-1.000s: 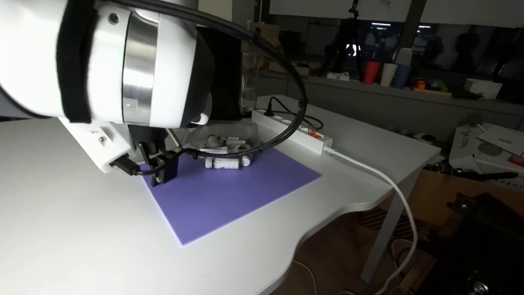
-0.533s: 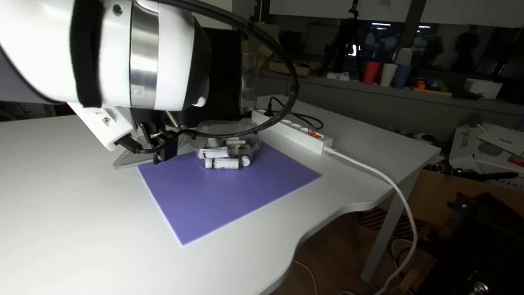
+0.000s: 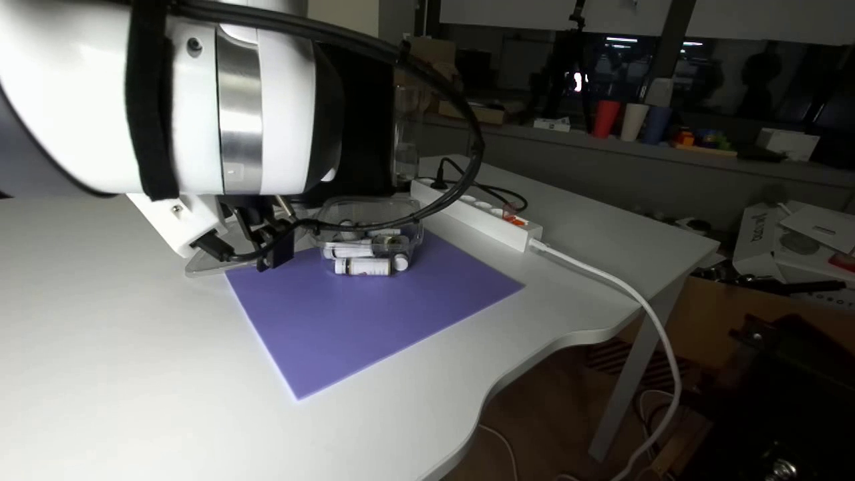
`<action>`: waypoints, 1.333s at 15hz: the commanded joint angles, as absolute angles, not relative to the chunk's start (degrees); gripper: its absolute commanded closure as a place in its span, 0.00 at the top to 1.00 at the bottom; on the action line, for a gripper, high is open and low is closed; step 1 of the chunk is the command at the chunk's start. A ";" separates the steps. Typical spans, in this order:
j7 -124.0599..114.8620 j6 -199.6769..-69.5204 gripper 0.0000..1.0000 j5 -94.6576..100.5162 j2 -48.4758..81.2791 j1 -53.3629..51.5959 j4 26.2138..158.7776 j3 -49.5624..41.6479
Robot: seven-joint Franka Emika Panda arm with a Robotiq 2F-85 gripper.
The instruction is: Close the lid on the clear container
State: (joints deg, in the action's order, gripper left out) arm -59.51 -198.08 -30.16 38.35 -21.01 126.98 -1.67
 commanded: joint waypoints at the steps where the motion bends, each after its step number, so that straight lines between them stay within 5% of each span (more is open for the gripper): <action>1: -64.03 -198.08 1.00 -28.41 38.48 -23.20 126.65 -3.78; 9: -68.50 -198.10 1.00 -27.10 39.30 -26.61 126.33 -7.23; 10: -69.15 -198.09 0.75 -26.98 39.53 -26.85 126.25 -7.64; 12: -70.06 -198.09 0.68 -26.93 39.93 -27.72 126.21 -8.79; 19: -73.01 -198.09 0.18 -24.74 39.51 -27.24 127.86 -7.80; 20: -73.62 -198.09 0.60 -24.44 39.35 -27.32 127.86 -7.82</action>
State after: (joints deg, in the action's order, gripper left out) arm -69.72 -198.09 -26.54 40.38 -27.15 127.00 -7.70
